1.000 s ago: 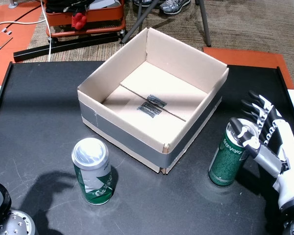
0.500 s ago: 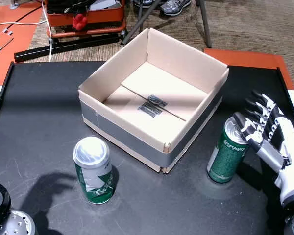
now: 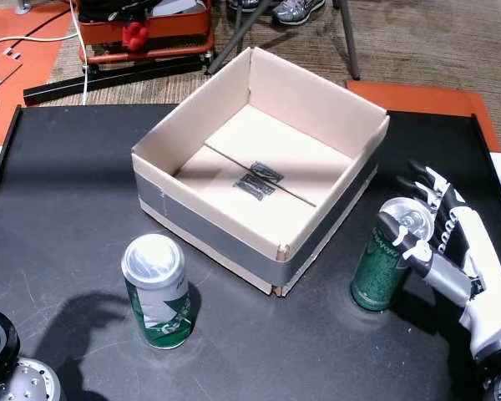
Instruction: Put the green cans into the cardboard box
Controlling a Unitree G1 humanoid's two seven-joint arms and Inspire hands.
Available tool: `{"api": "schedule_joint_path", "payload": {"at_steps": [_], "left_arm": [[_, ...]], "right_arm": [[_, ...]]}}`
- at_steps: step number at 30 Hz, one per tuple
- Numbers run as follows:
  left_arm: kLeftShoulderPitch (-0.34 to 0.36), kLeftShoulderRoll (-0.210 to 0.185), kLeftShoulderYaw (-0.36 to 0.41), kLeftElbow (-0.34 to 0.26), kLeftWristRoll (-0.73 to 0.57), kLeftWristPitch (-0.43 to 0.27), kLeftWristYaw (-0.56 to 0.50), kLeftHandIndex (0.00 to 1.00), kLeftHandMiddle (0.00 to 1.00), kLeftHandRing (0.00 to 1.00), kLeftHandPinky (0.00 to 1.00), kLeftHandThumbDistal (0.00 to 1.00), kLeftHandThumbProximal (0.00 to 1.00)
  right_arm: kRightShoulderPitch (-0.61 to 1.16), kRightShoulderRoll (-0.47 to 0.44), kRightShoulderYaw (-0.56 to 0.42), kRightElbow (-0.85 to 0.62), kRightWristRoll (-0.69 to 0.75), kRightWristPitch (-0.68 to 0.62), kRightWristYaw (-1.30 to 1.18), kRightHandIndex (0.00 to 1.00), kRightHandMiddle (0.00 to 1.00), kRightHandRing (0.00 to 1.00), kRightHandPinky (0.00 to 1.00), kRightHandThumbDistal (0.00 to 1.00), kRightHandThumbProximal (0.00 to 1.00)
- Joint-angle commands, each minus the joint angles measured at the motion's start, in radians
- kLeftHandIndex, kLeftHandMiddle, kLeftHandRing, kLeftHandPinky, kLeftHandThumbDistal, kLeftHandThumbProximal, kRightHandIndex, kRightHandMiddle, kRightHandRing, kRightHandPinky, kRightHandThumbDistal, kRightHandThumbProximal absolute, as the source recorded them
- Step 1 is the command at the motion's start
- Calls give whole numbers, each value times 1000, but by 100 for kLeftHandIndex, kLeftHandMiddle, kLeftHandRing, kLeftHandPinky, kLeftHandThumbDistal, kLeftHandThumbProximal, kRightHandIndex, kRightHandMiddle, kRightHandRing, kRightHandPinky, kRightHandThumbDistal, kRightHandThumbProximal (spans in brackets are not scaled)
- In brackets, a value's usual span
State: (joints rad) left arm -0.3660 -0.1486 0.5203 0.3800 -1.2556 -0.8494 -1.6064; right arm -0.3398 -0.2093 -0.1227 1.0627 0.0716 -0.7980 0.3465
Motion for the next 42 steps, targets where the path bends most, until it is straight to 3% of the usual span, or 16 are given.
{"api": "schedule_joint_path", "payload": {"at_steps": [1,8,16,24,27,35,42], "left_arm": [[-14,-106,19,5,-5,-7,-8,68,73,85,87,24,75],[-7,-100,10,8,-7,24,-8,69,73,85,87,24,72],[-29,-115,25,10,-5,-21,-8,66,71,84,87,24,73],[-15,-103,13,6,-7,14,-8,69,72,85,87,27,75],[-11,-107,14,4,-7,18,-8,68,72,84,87,29,76],[-15,-120,17,-9,-4,-20,-8,67,72,84,87,27,76],[-8,-126,9,-22,1,-26,-8,68,73,85,88,27,79]], "right_arm": [[19,3,6,-37,-3,-28,8,83,87,88,93,96,35],[40,4,15,-90,-3,-49,17,83,86,88,93,99,36],[27,-1,13,-54,0,-36,18,83,87,88,93,93,35],[6,-2,7,-10,-3,-20,0,83,85,87,92,96,37],[-9,0,-1,26,0,-2,-12,82,84,85,91,93,31],[-35,-1,-18,95,-7,40,-34,79,81,83,88,98,30],[-43,-4,-20,117,-5,85,-42,79,81,82,87,95,25]]}}
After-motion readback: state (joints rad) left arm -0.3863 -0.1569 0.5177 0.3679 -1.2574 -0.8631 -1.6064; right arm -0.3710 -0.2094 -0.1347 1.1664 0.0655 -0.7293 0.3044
